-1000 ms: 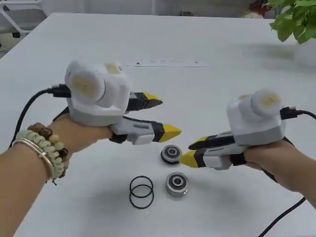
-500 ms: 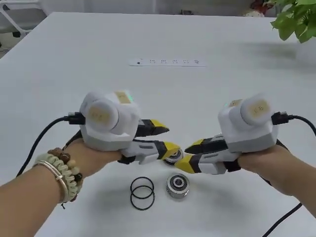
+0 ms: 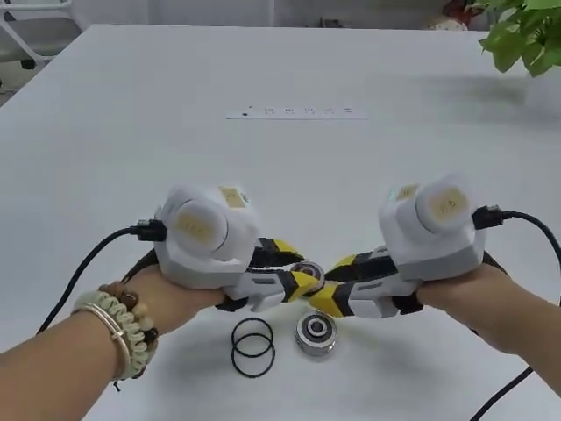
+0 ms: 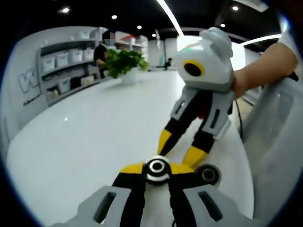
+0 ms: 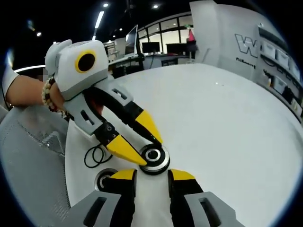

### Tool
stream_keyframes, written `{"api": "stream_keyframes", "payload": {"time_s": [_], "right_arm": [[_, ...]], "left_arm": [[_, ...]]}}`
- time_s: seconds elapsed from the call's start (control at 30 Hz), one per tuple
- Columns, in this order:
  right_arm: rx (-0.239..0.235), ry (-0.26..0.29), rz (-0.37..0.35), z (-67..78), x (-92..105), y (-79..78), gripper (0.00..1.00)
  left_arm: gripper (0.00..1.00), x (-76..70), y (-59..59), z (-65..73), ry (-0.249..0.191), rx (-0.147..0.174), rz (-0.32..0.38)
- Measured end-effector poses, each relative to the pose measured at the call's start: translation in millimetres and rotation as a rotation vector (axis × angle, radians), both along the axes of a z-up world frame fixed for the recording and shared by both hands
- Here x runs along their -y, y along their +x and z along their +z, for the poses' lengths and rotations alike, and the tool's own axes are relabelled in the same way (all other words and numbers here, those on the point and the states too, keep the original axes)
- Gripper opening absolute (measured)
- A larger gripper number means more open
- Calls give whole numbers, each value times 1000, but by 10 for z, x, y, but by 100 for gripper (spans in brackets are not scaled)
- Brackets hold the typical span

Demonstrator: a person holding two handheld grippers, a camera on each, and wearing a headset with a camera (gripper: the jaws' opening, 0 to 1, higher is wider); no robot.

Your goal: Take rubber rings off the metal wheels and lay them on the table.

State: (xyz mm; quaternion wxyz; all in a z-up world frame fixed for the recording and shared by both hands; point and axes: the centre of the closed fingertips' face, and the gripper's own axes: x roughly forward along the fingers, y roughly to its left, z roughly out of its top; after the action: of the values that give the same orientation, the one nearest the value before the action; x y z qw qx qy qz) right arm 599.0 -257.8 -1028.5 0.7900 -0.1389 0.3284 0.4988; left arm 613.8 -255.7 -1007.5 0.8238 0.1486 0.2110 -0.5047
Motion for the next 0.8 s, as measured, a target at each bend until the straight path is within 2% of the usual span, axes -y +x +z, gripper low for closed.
{"api": "stream_keyframes", "payload": {"time_s": [0.03,0.07,0.23,0.6,0.8], "right_arm": [[2,0,-3,4,0,3,24],[5,1,-5,7,0,8,24],[22,9,-9,33,-10,32,23],[59,-12,30,49,-11,23,19],[61,-20,47,47,14,12,13]], "left_arm": [[18,15,16,17,-17,1,10],[18,18,19,5,-13,-6,13],[15,9,-3,-1,4,11,4],[14,-7,-13,5,-1,0,8],[14,-20,-16,4,-8,-5,13]]}}
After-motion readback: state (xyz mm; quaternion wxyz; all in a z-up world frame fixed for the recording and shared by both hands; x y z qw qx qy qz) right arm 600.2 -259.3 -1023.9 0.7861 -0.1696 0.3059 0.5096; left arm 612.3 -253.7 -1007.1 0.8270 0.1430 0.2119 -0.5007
